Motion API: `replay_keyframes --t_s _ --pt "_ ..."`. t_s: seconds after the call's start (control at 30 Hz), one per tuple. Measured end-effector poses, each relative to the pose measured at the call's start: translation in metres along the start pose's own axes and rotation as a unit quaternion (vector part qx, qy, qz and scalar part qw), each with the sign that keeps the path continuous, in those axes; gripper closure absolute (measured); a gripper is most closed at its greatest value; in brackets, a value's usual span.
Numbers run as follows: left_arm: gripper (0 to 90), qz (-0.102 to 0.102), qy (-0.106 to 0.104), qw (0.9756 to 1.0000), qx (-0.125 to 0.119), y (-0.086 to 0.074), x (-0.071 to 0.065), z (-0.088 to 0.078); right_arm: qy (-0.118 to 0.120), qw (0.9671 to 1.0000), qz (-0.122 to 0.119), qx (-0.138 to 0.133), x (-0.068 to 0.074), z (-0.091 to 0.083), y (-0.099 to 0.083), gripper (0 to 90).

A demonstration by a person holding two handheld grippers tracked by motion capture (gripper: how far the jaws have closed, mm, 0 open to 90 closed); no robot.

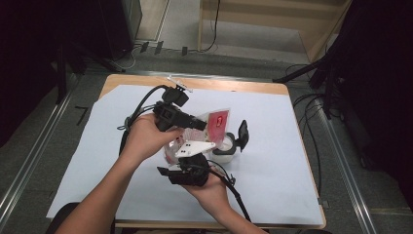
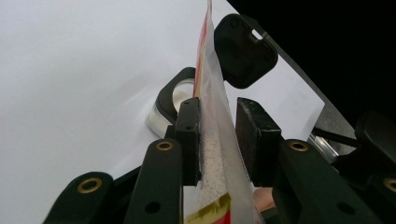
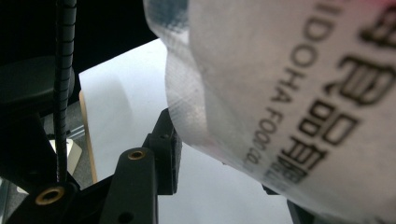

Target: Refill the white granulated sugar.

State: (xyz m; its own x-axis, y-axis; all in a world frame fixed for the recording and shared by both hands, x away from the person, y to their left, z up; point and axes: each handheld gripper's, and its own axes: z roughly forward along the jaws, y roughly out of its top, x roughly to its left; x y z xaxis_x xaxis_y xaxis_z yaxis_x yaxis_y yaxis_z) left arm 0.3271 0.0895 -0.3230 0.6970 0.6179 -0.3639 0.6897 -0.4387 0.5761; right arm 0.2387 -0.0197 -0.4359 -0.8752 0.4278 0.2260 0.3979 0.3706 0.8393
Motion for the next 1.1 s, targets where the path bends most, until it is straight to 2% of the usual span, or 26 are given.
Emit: replay_keyframes --t_s 0.1,0.2,0.3,0.4,0.5,0.6,0.83,1.1 --pt "69.9 0.005 0.006 1.0 0.003 -0.002 0.0 0.0 -0.004 1.0 -0.005 -0.002 0.001 0.001 -0.002 56.1" --pt "70.0 0.008 -0.001 0.9999 0.01 -0.005 0.003 0.001 -0.003 1.0 -0.008 -0.003 0.003 0.003 -0.006 54.9" --pt "70.0 0.001 0.0 0.9999 0.015 -0.007 0.004 0.001 -0.002 0.9999 -0.012 0.0 0.004 0.006 -0.009 53.8" --pt "69.9 0.005 0.0 0.9997 0.023 -0.008 0.007 0.001 -0.001 0.9999 -0.013 0.001 0.005 0.009 -0.012 53.6" --pt "69.9 -0.002 -0.015 0.9994 0.03 -0.01 0.009 0.003 0.0 0.9999 -0.016 0.003 0.005 0.011 -0.015 53.8" --pt "69.9 -0.003 -0.017 0.9992 0.035 -0.012 0.01 0.007 -0.001 0.9998 -0.02 0.006 0.005 0.013 -0.018 53.8" --pt "69.9 0.009 -0.023 0.9987 0.045 -0.013 0.01 0.013 0.004 0.9997 -0.024 0.009 0.005 0.016 -0.023 54.2" --pt "69.9 0.022 -0.017 0.9977 0.062 -0.015 0.011 0.02 0.004 0.9992 -0.036 0.014 0.003 0.021 -0.03 54.8"
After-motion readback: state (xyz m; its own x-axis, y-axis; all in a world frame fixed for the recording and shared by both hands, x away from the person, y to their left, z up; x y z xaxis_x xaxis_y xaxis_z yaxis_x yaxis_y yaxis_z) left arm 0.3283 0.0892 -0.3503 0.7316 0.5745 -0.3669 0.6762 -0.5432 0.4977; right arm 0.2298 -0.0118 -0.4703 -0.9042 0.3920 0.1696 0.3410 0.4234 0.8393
